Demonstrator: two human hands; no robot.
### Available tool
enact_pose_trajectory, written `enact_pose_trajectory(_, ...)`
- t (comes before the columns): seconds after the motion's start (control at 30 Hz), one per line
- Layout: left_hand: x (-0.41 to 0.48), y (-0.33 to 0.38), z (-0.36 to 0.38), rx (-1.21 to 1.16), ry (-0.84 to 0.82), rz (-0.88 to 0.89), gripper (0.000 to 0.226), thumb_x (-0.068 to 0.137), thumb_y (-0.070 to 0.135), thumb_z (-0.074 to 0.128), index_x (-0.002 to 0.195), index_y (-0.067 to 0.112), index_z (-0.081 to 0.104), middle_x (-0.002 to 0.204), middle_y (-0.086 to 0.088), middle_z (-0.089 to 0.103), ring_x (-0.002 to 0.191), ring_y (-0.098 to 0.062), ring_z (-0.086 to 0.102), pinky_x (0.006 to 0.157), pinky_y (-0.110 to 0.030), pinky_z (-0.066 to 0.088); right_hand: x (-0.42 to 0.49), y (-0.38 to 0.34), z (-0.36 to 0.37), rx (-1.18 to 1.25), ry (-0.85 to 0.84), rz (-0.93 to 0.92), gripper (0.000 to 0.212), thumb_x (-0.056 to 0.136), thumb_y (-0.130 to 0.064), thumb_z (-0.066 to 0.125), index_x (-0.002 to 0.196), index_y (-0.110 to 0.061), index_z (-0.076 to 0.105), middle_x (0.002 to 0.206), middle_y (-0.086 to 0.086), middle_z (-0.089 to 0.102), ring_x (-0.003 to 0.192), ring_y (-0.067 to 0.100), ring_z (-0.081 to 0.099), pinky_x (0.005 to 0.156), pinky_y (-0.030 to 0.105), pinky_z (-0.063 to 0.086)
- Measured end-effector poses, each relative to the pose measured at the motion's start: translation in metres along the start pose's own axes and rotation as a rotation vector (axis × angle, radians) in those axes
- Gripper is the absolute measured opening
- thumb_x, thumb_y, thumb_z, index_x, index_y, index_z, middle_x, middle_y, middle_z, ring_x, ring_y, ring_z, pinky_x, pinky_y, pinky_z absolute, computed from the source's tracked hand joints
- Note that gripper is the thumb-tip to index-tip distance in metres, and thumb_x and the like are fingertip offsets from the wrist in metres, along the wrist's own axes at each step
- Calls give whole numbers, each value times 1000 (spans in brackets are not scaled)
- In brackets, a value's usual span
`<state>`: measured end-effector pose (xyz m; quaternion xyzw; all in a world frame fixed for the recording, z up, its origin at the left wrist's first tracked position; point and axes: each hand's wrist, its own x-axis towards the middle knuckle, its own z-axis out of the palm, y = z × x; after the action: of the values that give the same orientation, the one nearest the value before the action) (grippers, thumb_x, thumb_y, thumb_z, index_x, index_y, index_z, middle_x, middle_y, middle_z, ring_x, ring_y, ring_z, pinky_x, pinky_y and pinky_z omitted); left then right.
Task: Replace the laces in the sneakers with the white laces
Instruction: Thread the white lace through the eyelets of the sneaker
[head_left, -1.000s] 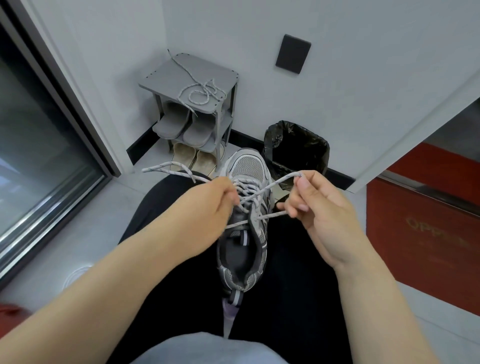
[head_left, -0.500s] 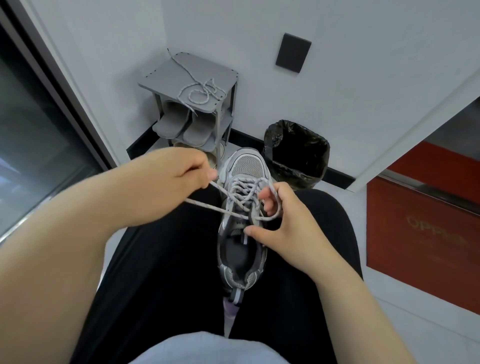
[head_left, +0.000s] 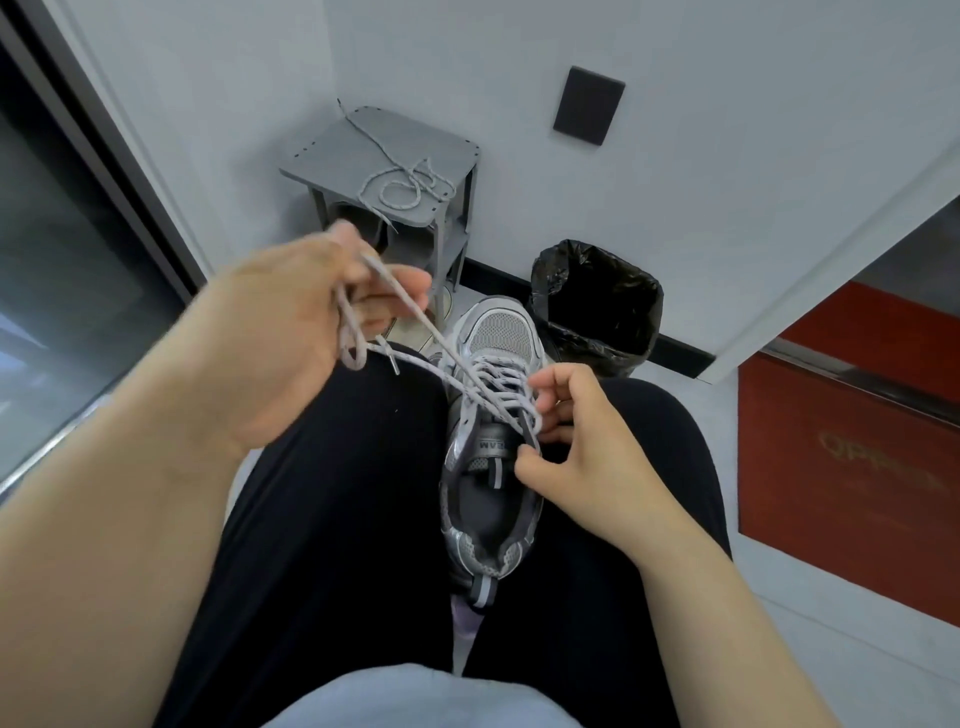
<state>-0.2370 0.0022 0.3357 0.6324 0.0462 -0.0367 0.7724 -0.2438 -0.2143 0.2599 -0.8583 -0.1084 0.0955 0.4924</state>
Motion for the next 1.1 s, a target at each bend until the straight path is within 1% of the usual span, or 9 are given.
enact_pose_trajectory(0.1,-4,3,6,-154,-68,-65,39,99,25,29,62,16,39,49,2,47,48,-13,49,55,-26,52,0,-1,0,-35,-7,-6,44,72,-9,64,105,-32,46,97,-12,47,87,10,54,82,26,51)
enact_pose_trajectory(0.27,-5,-22,14,686,-265,-96,24,92,21,47,68,16,50,50,4,51,45,-13,45,56,-32,44,-1,-3,-1,-93,-22,-57,30,72,-20,64,94,-37,53,101,-18,44,88,5,53,84,22,50)
enact_pose_trajectory(0.3,-4,-25,15,811,-294,-50,9,88,18,53,80,22,54,60,7,57,52,-11,50,61,-29,47,-1,-3,-1,-108,-25,-63,27,74,-20,66,92,-37,55,101,-18,44,88,3,52,84,19,48)
enact_pose_trajectory(0.43,6,-37,22,1396,-268,249,37,87,19,52,120,34,48,119,12,50,118,-13,39,104,-29,26,-1,-3,-2,-228,-24,-103,12,80,-24,71,88,-31,67,100,-14,42,90,2,49,81,13,43)
enact_pose_trajectory(0.5,12,-41,23,1551,-262,238,20,91,32,48,110,34,52,111,10,55,118,-15,40,107,-32,18,-2,-4,-3,-281,-23,-114,9,79,-27,72,87,-30,68,100,-16,41,91,0,47,80,9,39)
enact_pose_trajectory(0.6,15,-36,19,1353,-287,151,20,92,38,46,83,25,57,78,10,61,75,-3,54,81,-17,41,-5,-9,-5,-288,27,-137,10,79,-28,72,89,-29,70,97,-17,46,92,1,48,78,6,37)
enact_pose_trajectory(0.67,14,-27,20,1058,-276,112,23,93,33,47,79,22,62,68,9,59,57,1,49,61,-12,40,-7,-17,-4,-182,102,-132,8,80,-23,70,87,-28,70,90,-15,57,84,2,54,74,9,40)
enact_pose_trajectory(0.87,1,-11,45,168,-293,-54,26,91,4,49,102,17,68,85,5,71,82,-7,63,79,-22,54,-11,-55,23,525,-87,-72,28,90,-3,56,114,-19,57,102,-5,69,99,7,65,86,19,50)
enact_pose_trajectory(1.1,3,-13,28,22,-147,-17,24,87,-3,51,100,13,64,80,1,69,77,-9,65,74,-21,55,-8,-34,9,455,48,-55,21,94,-8,50,99,-17,68,63,-9,59,63,3,56,67,16,48)
